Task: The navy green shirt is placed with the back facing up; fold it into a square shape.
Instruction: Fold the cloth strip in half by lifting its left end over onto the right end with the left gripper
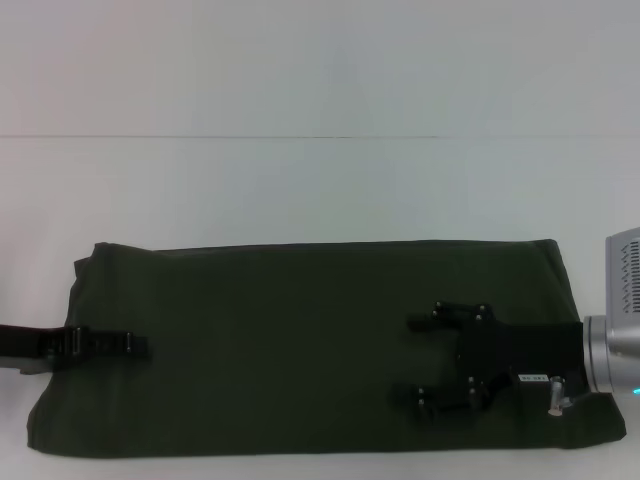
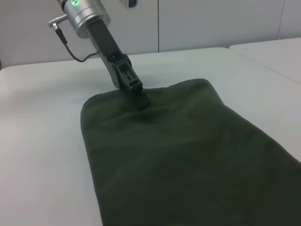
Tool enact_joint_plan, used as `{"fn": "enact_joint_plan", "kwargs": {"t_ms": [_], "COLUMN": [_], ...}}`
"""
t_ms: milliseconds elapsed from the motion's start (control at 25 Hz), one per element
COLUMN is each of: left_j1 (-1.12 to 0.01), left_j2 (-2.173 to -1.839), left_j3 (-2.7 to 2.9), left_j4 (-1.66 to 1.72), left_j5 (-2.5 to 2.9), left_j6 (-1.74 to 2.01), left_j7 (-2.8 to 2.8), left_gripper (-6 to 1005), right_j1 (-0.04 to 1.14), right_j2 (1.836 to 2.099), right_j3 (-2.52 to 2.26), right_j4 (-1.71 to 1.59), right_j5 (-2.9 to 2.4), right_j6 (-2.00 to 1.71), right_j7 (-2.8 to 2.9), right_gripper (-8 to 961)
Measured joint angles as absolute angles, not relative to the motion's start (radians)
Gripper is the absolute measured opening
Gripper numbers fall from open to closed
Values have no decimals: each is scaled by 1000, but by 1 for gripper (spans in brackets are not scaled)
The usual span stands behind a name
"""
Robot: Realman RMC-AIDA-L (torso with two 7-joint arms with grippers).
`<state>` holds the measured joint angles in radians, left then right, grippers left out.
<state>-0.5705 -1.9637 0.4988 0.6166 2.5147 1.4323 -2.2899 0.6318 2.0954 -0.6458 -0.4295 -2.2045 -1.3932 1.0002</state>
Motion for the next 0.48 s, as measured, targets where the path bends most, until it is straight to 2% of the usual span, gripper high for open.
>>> {"fn": "enact_joint_plan", "kwargs": {"t_ms": [280, 480], "left_j1": [-579, -581], "left_j2": [-1961, -1957], "left_j3": [524, 536], "left_j4": [613, 613], "left_j5": [2517, 2518], "left_j6": [1444, 1443], "left_j7": [-2315, -2324], "left_gripper": [910, 784], "right_j1": [632, 634], "right_j2": [2095, 2095], "right_j3": [-646, -646], "right_j4": [-430, -430], "right_j5": [-2204, -2204], "right_j6": [-1396, -1396], "right_j7": [1005, 1007], "right_gripper": [919, 918]}}
